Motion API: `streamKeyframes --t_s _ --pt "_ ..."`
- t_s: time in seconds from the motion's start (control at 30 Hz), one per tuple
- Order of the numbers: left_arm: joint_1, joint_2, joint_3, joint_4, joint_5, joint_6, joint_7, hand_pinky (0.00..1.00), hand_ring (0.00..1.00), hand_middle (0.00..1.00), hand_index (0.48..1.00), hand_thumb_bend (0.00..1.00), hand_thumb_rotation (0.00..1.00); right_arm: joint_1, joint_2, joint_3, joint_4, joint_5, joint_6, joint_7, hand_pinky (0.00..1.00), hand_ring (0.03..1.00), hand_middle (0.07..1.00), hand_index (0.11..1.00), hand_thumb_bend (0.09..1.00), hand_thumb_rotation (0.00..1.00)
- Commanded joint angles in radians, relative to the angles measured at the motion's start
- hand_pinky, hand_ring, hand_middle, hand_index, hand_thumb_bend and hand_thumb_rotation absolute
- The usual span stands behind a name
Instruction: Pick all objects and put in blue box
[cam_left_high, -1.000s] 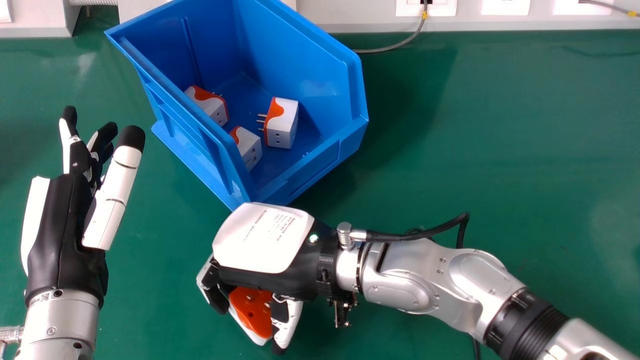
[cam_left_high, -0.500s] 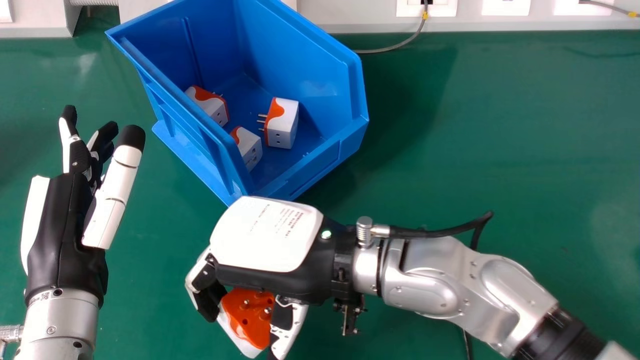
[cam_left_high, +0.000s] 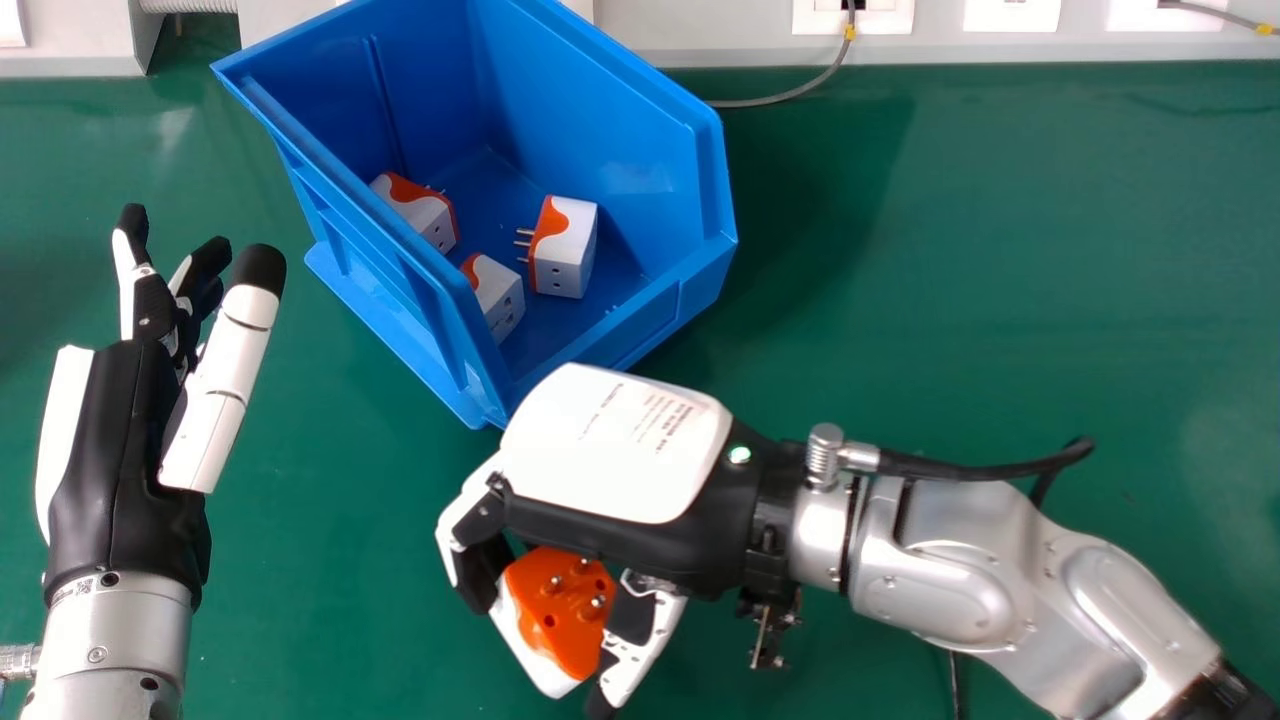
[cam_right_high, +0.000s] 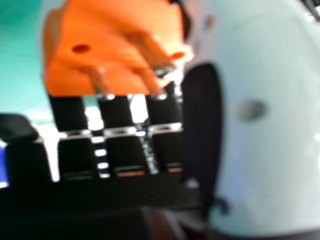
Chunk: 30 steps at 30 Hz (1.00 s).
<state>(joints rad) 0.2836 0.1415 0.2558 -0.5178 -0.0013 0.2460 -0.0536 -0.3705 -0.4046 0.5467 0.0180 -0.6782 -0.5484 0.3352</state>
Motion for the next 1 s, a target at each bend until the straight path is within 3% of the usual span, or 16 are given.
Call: streamKeyframes --t_s 0.0,0.43,0.63,0.97 --pt "-0.009 0.013 0.008 -0.008 -0.006 -0.017 -0.004 0.9 0.96 0.95 0.945 0.7 0.83 0.014 -0.011 -0.034 -0.053 0.033 0.01 0.009 0.07 0.112 0.468 0.477 0.519 0.0" --pt "-0.02 0.016 0.017 0.01 -0.006 -0.017 -0.009 0.9 0.96 0.95 0.944 0.7 0.83 0.092 -0.145 -0.172 -0.135 0.056 0.008 0.024 0.04 0.08 0.47 0.476 0.517 0.0" --pt "-0.021 0.014 0.014 0.009 0.0 -0.016 -0.005 0.9 0.96 0.94 0.944 0.7 0.83 0.097 -0.175 -0.224 -0.132 0.084 0.02 0.038 0.04 0.082 0.47 0.475 0.517 0.0" --pt "-0.026 0.014 0.013 0.021 0.002 -0.02 -0.003 0.89 0.96 0.94 0.938 0.71 0.83 0.027 -0.176 -0.293 -0.081 0.055 0.032 -0.012 0.09 0.143 0.42 0.503 0.508 0.0"
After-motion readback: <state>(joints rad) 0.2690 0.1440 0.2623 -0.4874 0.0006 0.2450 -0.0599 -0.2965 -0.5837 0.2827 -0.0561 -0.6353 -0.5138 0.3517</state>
